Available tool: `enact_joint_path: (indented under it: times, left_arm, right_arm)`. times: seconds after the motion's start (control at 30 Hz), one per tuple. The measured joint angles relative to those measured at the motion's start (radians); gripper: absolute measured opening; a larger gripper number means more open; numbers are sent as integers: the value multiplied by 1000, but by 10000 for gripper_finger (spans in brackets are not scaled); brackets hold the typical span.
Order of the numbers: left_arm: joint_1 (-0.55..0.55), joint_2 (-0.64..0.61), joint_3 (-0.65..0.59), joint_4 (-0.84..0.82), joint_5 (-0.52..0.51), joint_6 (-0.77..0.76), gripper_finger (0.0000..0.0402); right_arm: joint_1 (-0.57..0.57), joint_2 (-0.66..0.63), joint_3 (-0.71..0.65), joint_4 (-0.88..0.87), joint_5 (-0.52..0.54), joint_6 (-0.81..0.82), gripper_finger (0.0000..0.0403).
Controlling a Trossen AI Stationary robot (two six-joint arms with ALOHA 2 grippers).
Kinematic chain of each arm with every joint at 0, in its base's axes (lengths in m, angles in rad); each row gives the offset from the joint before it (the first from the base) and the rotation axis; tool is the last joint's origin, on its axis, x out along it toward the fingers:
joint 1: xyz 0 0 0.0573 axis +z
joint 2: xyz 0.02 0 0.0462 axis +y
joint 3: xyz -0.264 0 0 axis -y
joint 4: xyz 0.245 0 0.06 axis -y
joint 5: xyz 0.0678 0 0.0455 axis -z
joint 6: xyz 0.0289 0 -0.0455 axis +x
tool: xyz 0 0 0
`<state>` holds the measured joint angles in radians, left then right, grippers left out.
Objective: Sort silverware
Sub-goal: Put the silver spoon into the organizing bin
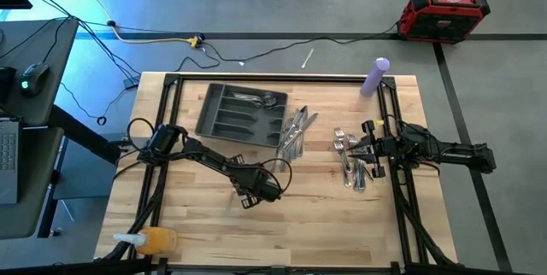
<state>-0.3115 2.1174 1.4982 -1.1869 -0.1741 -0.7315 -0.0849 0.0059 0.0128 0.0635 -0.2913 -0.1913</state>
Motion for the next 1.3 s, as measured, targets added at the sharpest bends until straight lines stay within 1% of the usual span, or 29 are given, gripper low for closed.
enact_joint_path:
  times: [0.03, 0.1, 0.17, 0.33, 0.43, 0.5, 0.57, 0.6, 0.63, 0.73, 0.97, 1.03, 1.13, 1.3]
  left_arm:
    - [0, 0, 0, 7, 2, 0, 24]
    - [1, -2, 0, 25, 4, 2, 8]
    - [5, -5, 6, 63, 12, 38, 7]
    - [11, -6, 62, 167, 39, 200, 0]
    - [19, -5, 92, 171, 46, 266, 0]
    - [28, -7, 107, 138, 28, 234, 0]
    - [36, -7, 113, 52, -5, 142, 1]
    - [40, -7, 113, 5, -4, 108, 5]
    - [45, -7, 111, -32, 7, 91, 10]
    - [51, -7, 94, -66, 33, 58, 41]
    - [41, -7, 67, -79, 84, 52, 157]
    - [34, -7, 53, -80, 84, 65, 183]
    - [22, -7, 11, -79, 86, 82, 202]
    - [5, -10, -44, -31, 91, 100, 197]
  right_arm:
    - [0, 0, 0, 0, 0, 0, 73]
    - [0, 0, 0, 0, 0, 0, 73]
    - [0, 0, 0, 0, 0, 0, 73]
    - [0, 0, 0, 0, 0, 0, 73]
    - [0, 0, 0, 0, 0, 0, 73]
    - [0, 0, 0, 0, 0, 0, 73]
    - [0, 0, 0, 0, 0, 0, 73]
    - [0, 0, 0, 0, 0, 0, 73]
    - [0, 0, 0, 0, 0, 0, 73]
    - [0, 0, 0, 0, 0, 0, 73]
    - [0, 0, 0, 0, 0, 0, 73]
    - [0, 0, 0, 0, 0, 0, 73]
    - [0, 0, 0, 0, 0, 0, 73]
    - [0, 0, 0, 0, 0, 0, 73]
